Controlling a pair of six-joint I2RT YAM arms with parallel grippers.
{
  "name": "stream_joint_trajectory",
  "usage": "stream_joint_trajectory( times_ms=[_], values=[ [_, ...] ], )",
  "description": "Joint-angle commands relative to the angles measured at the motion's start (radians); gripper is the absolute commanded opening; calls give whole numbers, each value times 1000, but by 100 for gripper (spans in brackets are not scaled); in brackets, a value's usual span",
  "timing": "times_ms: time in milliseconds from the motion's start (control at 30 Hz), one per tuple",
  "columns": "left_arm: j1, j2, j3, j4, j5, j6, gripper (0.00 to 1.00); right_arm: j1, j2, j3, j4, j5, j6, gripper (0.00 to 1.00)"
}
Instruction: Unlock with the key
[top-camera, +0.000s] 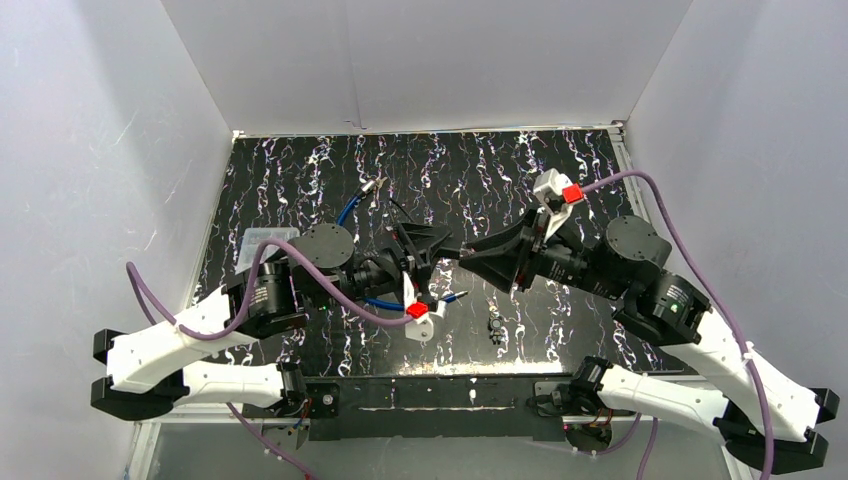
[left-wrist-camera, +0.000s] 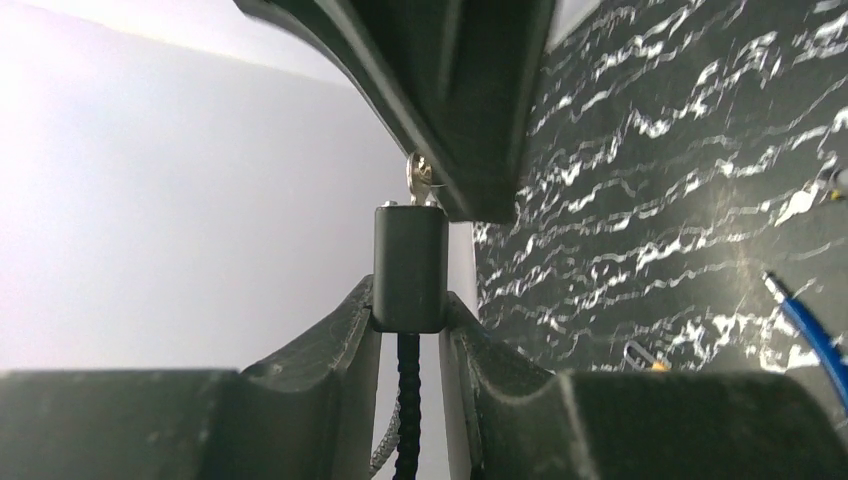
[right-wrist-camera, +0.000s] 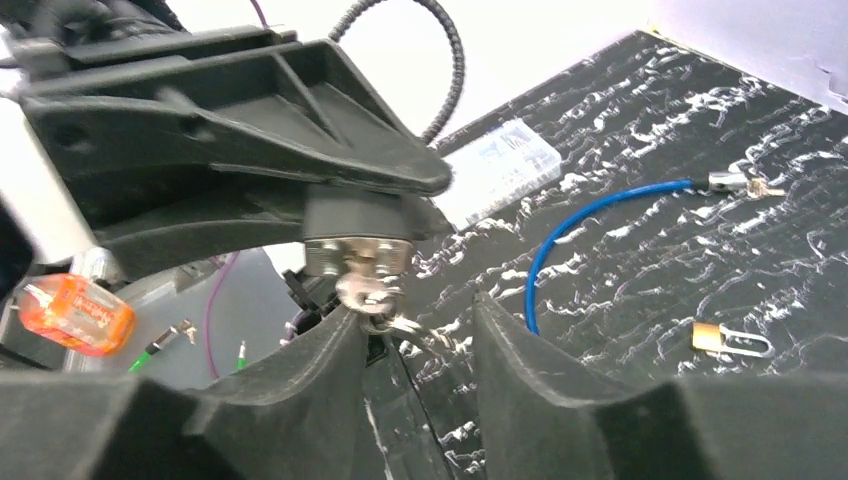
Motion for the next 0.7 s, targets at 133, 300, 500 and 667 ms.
stream_joint_trajectory(
  times_ms=[133, 300, 500, 667],
  values=[
    [-12, 2, 78, 1, 61, -203, 0, -2, -35, 155, -194, 28, -287, 72],
    [-3, 21, 119, -71, 104, -272, 0, -1, -20, 257, -245, -13, -451, 75],
    [33, 61, 184, -149, 150, -373, 0, 4, 32, 330, -222, -119, -521, 74],
    [66, 88, 229, -190, 200, -445, 0, 33, 62, 327, -187, -174, -521, 72]
  ],
)
